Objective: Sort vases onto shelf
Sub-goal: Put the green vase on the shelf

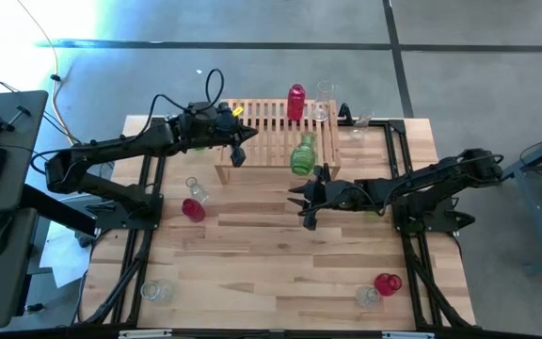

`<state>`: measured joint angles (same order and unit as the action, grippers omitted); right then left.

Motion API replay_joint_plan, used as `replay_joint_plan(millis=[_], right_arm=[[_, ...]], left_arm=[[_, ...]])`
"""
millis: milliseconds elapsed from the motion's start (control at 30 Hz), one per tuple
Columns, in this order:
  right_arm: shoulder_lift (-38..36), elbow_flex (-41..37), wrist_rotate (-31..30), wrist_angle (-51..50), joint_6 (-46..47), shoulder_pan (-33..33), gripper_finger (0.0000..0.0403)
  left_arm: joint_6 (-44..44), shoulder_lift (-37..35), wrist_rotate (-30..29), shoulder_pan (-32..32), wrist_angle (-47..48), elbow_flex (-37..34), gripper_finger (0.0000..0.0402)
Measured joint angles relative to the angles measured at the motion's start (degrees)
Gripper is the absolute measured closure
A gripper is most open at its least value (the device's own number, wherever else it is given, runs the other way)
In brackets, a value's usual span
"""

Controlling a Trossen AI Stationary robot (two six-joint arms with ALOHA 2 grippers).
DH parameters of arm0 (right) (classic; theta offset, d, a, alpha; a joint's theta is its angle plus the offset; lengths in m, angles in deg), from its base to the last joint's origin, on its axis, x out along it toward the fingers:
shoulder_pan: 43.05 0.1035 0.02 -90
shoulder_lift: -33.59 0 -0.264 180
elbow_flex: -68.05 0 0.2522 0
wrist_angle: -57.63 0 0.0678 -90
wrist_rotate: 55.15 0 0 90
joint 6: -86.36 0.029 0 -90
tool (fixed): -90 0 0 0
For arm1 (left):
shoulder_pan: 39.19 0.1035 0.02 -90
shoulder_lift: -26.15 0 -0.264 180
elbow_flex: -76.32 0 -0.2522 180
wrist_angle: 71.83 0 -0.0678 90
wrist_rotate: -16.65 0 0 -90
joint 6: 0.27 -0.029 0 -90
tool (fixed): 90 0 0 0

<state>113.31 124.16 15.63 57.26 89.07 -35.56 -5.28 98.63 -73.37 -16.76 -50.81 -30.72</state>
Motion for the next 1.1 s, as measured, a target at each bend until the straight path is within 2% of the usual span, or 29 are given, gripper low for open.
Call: replay_joint_plan(millis=[133,367,600,767,900,1000,1100], right_arm=[[-2.7,0.0,0.1,-3.3,1.3,0.5,0.0308],[-8.0,0.0,0.1,-9.8,4.2,1.7,0.0308],[-10.4,0.0,-1.8,-11.6,4.7,1.3,0.0308],[-10.9,0.1,-5.3,-11.9,0.5,-0.3,0.0308],[-11.3,4.2,-7.8,-20.3,-3.0,-3.1,0.0306],[-11.3,8.5,-7.8,-27.4,-6.4,-5.8,0.0287],[-10.4,12.4,-7.8,-32.4,-10.9,-8.6,0.0246]], left_arm=[[2.9,-0.6,4.4,0.1,-6.5,-4.6,0.0401],[4.9,-0.9,5.8,-0.1,-13.8,-11.1,0.0401],[7.0,-0.9,5.9,-0.2,-13.2,-11.7,0.0401],[6.9,-0.9,6.0,-0.4,-13.1,-11.7,0.0387],[5.9,-0.9,6.0,-0.4,-12.7,-11.7,0.0374],[5.0,-0.9,5.9,-0.4,-12.6,-11.7,0.0372],[4.2,-0.9,5.9,-0.3,-12.6,-11.7,0.0376]])
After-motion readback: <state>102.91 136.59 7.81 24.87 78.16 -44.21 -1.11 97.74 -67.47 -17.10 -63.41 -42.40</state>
